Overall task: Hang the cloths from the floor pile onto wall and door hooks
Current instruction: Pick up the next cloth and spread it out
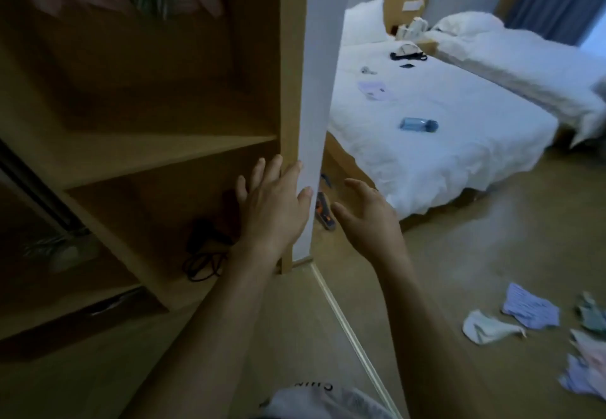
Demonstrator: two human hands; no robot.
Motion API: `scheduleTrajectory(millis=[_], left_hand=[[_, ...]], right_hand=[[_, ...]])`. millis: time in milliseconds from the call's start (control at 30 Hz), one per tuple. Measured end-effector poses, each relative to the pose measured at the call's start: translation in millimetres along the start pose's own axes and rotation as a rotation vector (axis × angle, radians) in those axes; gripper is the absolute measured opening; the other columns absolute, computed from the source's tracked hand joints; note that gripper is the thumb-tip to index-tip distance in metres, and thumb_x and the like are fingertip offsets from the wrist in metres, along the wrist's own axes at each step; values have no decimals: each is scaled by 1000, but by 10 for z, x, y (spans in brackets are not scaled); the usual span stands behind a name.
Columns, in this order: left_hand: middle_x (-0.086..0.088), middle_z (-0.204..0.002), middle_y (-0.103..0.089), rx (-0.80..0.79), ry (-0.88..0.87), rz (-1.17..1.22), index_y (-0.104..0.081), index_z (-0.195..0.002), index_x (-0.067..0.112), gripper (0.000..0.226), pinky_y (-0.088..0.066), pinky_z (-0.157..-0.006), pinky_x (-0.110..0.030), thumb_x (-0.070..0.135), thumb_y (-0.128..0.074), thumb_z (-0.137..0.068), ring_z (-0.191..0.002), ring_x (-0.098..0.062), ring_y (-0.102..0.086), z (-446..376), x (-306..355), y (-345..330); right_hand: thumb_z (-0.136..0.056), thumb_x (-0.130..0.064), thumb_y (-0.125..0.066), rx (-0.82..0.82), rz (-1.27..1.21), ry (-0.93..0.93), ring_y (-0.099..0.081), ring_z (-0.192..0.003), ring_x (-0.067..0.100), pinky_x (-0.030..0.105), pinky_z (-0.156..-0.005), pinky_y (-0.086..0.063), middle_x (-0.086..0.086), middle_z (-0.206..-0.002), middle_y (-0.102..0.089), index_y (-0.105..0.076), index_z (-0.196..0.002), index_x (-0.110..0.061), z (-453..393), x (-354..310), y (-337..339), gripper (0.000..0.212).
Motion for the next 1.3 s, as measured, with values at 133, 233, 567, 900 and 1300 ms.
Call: scheduleTrajectory(millis=[133, 233, 567, 900, 1300], left_hand=[[4, -159, -22, -52, -128, 12, -32, -147, 37, 50, -4, -118, -52, 48, -38, -99, -149, -19, -7, 179, 338, -235], [4, -159, -24, -107, -211, 63, -32, -146, 37, 50, -5, -117, -51, 48, -40, -98, -149, -18, -8, 386, 541, -429], [4, -158, -26, -298, -486, 93, -33, -146, 36, 50, -11, -116, -51, 48, -41, -97, -148, -19, -13, 1273, 1317, -1045], [3, -158, -24, -381, -662, 4, -30, -147, 37, 52, -14, -116, -51, 49, -41, -98, -148, -20, -13, 1747, 2343, -1596], [3, -158, -25, -490, -812, 27, -31, -145, 39, 50, -13, -116, -51, 48, -40, -97, -147, -20, -16, 2349, 4424, -2684]], right_hand=[[-89, -42, -61, 105, 27, -94, -49, -125, 19, 28, -98, -40, 3, -136, -54, -48, -140, -20, 316, 286, 308, 57], [-88, -39, -63, 154, 49, -156, -51, -123, 20, 27, -99, -39, 5, -132, -56, -49, -139, -17, 601, 483, 431, 57], [-90, -38, -60, 313, 137, -452, -43, -130, 15, 28, -104, -33, 0, -141, -50, -46, -140, -23, 1744, 1387, 916, 54], [-87, -39, -61, 469, 73, -645, -46, -128, 15, 29, -102, -36, -2, -140, -52, -49, -138, -27, 2395, 2317, 1576, 53], [-91, -23, -57, 521, 53, -760, -48, -124, 18, 30, -103, -38, 4, -139, -53, -54, -132, -15, 2839, 3822, 3000, 41]])
Point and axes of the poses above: each hand's wrist, its own z-axis away from the middle knuckle, its own y-axis out of the back of the hand, x = y × z, the point moved 9 cm from there along -z, towards the middle knuckle
